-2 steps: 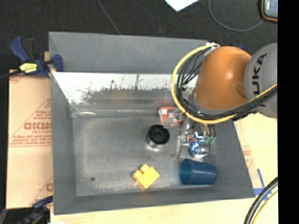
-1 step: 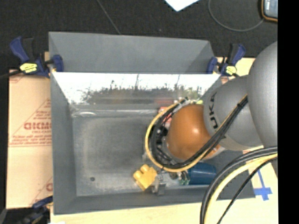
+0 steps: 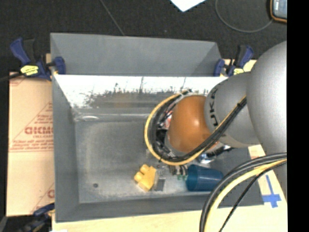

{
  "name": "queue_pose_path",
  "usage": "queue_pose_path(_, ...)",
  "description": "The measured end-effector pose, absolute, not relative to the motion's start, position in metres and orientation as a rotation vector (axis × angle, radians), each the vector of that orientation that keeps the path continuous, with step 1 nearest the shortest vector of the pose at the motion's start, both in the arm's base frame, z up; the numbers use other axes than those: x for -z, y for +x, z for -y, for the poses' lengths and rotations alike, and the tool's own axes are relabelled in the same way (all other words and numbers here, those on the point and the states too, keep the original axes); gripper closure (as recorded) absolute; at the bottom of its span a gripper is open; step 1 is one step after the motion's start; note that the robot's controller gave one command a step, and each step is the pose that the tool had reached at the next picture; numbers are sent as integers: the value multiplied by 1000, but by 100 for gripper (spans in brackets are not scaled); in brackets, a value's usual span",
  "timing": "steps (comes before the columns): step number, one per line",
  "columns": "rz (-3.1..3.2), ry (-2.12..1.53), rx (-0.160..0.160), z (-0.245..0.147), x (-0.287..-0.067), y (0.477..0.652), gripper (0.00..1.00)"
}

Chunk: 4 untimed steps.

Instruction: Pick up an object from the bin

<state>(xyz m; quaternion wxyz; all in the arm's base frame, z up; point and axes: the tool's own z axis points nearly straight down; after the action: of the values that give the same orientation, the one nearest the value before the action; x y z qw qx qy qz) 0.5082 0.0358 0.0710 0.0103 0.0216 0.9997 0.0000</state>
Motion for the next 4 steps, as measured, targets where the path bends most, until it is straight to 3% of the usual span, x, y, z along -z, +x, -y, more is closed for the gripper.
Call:
queue_pose_path(1,-3078,-436,3,-55,-72,483,0)
queue_pose_path(2,-3114,55,-1,-48,-71,483,0)
queue_pose_path(3,-3081,-400,2,-54,-73,484,100)
queue_pose_path(4,-3081,-400,2,-54,-73,484,100)
